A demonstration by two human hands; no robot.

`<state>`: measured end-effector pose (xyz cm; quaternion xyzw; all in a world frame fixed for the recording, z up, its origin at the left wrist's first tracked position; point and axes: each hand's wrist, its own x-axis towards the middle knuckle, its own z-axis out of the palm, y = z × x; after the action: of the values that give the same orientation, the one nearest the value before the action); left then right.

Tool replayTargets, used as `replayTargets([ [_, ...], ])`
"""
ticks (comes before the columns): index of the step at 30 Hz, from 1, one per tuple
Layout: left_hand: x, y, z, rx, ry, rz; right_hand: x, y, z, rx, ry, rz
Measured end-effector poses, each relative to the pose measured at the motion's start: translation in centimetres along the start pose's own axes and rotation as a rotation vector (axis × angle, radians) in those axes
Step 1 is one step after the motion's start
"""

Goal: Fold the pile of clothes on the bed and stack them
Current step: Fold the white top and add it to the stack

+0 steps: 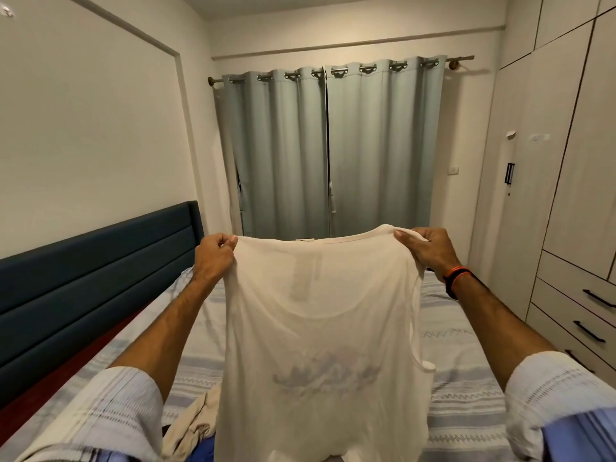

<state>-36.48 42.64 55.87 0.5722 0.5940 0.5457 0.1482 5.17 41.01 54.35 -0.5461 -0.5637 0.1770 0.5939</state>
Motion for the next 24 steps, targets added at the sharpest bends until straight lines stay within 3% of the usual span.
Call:
replayTargets([
  [11,-0.7,0.8,0.4,0.007,-0.025,-0.016,-0.6,-1.3,0.9,0.024,-0.083,0.005],
  [16,-1.0,0.9,-0.8,-0.305,-0.238,-0.132,-1.1,-1.9,0.3,0.218,-0.180,0.049],
  [18,-0.4,0.1,-0.5,-0.239,-0.174,-0.201,-0.5,-1.5,0.8,0.060,-0.089,0.089],
  [21,-0.7,-0.6,0.6,0.044,-0.071,-0.287,-0.7,-1.5,3.0,-0.422,-0.031,0.144],
  [24,-2.3,0.2,2.7,0.089,-0.093,-0.290,-1.9,-2.5,6.3,-0.487,-0.121,0.086],
])
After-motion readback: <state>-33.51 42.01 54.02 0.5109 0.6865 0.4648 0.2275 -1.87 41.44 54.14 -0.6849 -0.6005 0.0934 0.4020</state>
